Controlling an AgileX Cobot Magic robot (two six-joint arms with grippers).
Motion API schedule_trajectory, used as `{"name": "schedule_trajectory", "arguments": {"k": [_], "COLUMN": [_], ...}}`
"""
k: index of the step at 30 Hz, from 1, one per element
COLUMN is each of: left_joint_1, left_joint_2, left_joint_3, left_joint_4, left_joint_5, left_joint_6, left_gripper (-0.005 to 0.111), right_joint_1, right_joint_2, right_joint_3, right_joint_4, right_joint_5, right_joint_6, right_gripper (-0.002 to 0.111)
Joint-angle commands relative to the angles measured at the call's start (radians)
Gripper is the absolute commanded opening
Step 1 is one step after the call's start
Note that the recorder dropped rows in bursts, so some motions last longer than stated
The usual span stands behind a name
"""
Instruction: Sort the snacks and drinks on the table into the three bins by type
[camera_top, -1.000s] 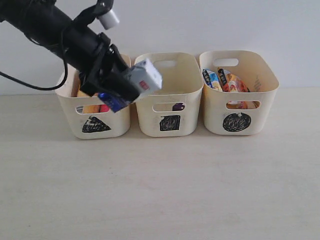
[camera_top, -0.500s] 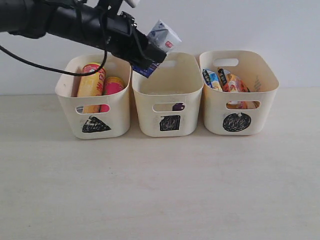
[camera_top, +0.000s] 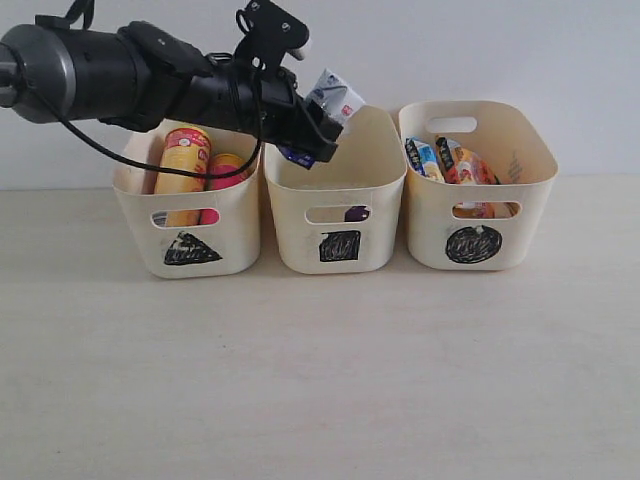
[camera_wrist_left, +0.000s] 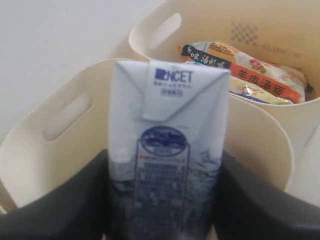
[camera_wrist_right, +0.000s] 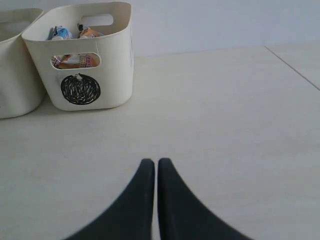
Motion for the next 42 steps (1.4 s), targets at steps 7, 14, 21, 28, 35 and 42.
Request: {"name": "schedule_trajectory", "arguments": {"k": [7, 14, 21, 28, 35, 42], "left_joint_1": [-0.005, -0.005, -0.005, 0.011, 0.011, 0.011], "left_joint_2": [0.041, 0.041, 0.041, -0.057, -0.157, -0.232], "left_joint_3": [-0.034, -0.034, -0.034, -0.034, -0.034, -0.032], "left_joint_4": [-0.025, -0.025, -0.027, 0.090, 0.877, 1.163], "left_joint_5": [-0.020, 0.005, 0.007, 0.047, 0.289, 0.553], "left_joint_6": [-0.052, -0.052, -0.056, -0.132, -0.880, -1.107], "left_gripper": [0.006, 0.052, 0.075, 0.037, 0.004, 0.004], "right_joint_1": [0.002, 0.002, 0.002, 0.002, 0.002, 0.002], "right_joint_2": [-0.005, -0.005, -0.005, -0.005, -0.005, -0.005], "right_joint_3": [0.004, 0.004, 0.004, 0.004, 0.004, 0.004], "right_joint_4": [-0.001, -0.001, -0.001, -0.001, -0.001, -0.001], "right_joint_5": [-0.008, -0.008, -0.008, -0.008, -0.008, -0.008], "right_joint_6": [0.001, 0.001, 0.001, 0.001, 0.001, 0.001], "right_gripper": [0.000, 0.000, 0.000, 0.000, 0.000, 0.000]}}
